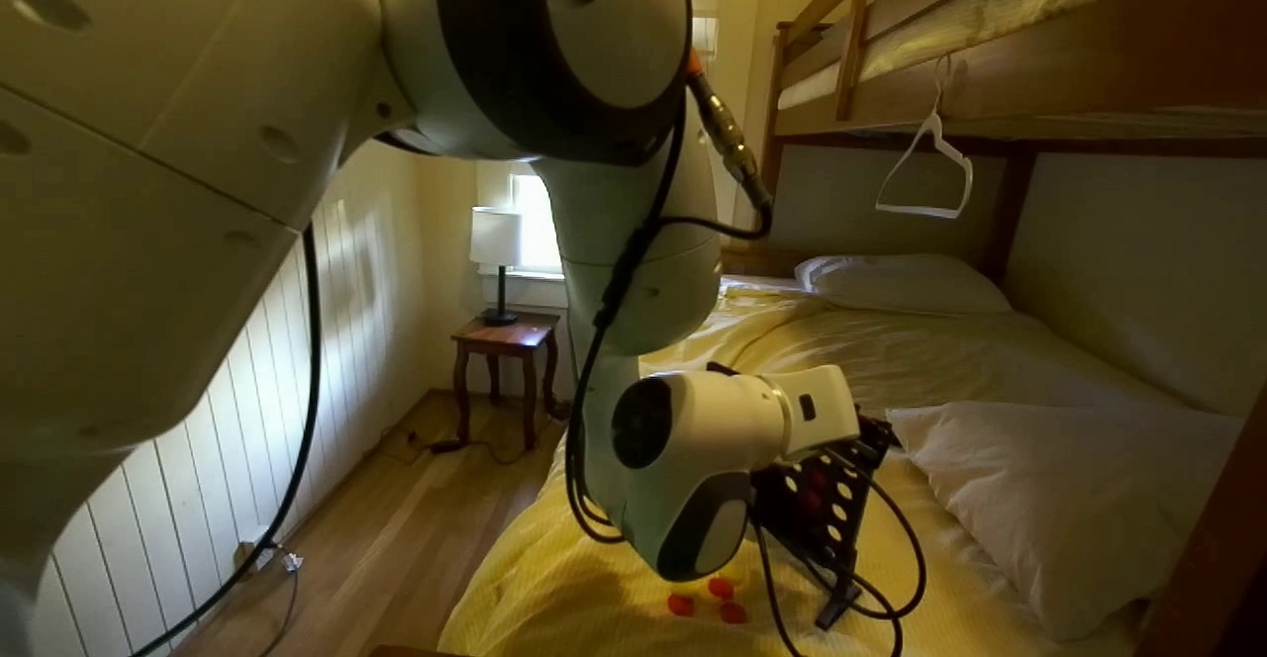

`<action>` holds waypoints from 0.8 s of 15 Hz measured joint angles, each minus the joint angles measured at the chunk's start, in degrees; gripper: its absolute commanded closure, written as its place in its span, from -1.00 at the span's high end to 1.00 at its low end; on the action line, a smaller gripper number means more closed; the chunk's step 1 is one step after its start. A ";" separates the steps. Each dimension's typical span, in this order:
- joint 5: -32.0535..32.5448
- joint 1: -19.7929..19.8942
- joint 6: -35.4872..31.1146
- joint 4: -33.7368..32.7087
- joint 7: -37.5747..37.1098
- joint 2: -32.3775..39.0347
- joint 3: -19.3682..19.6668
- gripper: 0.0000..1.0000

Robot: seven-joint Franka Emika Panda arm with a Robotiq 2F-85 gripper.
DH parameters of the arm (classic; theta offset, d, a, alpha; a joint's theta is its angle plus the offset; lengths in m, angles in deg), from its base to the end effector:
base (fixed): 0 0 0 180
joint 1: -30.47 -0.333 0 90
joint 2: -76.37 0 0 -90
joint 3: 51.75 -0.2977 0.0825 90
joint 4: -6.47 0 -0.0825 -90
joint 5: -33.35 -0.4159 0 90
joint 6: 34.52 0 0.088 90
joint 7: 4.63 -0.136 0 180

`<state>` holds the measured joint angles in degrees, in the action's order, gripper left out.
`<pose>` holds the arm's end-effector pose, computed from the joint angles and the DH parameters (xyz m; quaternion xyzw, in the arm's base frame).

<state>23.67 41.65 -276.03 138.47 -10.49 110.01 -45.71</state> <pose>0.5359 -0.1918 0.2075 0.7579 -0.2084 0.6080 0.1118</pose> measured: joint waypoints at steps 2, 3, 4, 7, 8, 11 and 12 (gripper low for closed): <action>-0.05 -0.14 -0.16 0.53 0.00 -0.02 0.00 0.75; -0.05 -0.21 -0.17 0.59 0.00 -0.10 0.00 0.87; -0.05 -0.28 -0.13 0.59 -0.01 -0.25 -0.02 1.00; -0.12 -0.28 -0.08 0.59 -0.35 -0.79 -0.02 1.00; -0.15 -0.26 -0.08 0.48 -0.57 -1.19 -0.02 1.00; -0.42 -0.22 -0.08 0.34 -1.29 -3.18 -0.02 1.00; -0.44 -0.21 -0.08 0.37 -1.32 -3.87 -0.02 1.00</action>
<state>23.23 41.44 -276.11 138.84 -11.81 106.14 -45.74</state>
